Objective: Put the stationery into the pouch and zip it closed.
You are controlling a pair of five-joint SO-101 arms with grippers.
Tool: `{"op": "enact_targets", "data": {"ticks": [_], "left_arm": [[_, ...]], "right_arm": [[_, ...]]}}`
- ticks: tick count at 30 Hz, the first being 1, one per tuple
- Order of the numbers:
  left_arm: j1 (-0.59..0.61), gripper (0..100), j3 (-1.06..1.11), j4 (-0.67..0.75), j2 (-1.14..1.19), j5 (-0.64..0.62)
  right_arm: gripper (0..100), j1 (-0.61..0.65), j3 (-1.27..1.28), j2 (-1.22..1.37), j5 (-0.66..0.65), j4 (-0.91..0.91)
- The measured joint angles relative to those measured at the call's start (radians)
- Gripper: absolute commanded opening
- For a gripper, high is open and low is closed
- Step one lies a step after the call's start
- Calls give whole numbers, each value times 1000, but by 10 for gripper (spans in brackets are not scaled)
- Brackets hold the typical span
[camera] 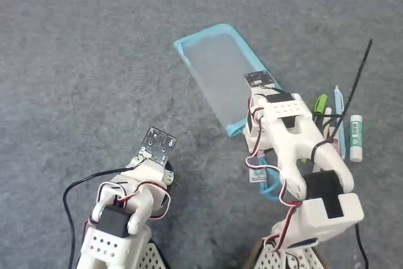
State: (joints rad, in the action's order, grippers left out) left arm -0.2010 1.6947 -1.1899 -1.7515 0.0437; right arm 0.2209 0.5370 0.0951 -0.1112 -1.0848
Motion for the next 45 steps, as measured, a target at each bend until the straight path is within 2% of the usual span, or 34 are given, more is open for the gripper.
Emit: {"op": "enact_targets", "data": {"ticks": [6, 13, 15, 20, 22, 27, 31, 34, 39, 42, 45], "left_arm": [[0, 18, 0, 26, 0, 0], [0, 19, 0, 121, 0, 9], [0, 19, 0, 152, 0, 97], [37, 19, 0, 265, 0, 384], [46, 19, 0, 310, 0, 414], [58, 20, -32, 338, 0, 359], [100, 20, -181, 338, 89, 339], [126, 20, -322, 338, 258, 310], [143, 34, -557, 339, 658, 158], [110, 99, -635, 339, 833, 114], [46, 143, -660, 339, 895, 94]], "right_arm": [[7, 2, 0, 0, -155, 0], [6, 3, 0, 0, -141, -9], [6, 3, 2, -5, -118, -8], [6, 3, 126, -124, -107, 126], [6, 3, 181, -195, -104, 158], [6, 11, 265, -336, -104, 183], [6, 63, 305, -419, -104, 184], [6, 92, 330, -491, -104, 184], [6, 94, 334, -634, -101, 127], [6, 92, 334, -730, -101, 81], [6, 103, 334, -829, -117, 35]]}}
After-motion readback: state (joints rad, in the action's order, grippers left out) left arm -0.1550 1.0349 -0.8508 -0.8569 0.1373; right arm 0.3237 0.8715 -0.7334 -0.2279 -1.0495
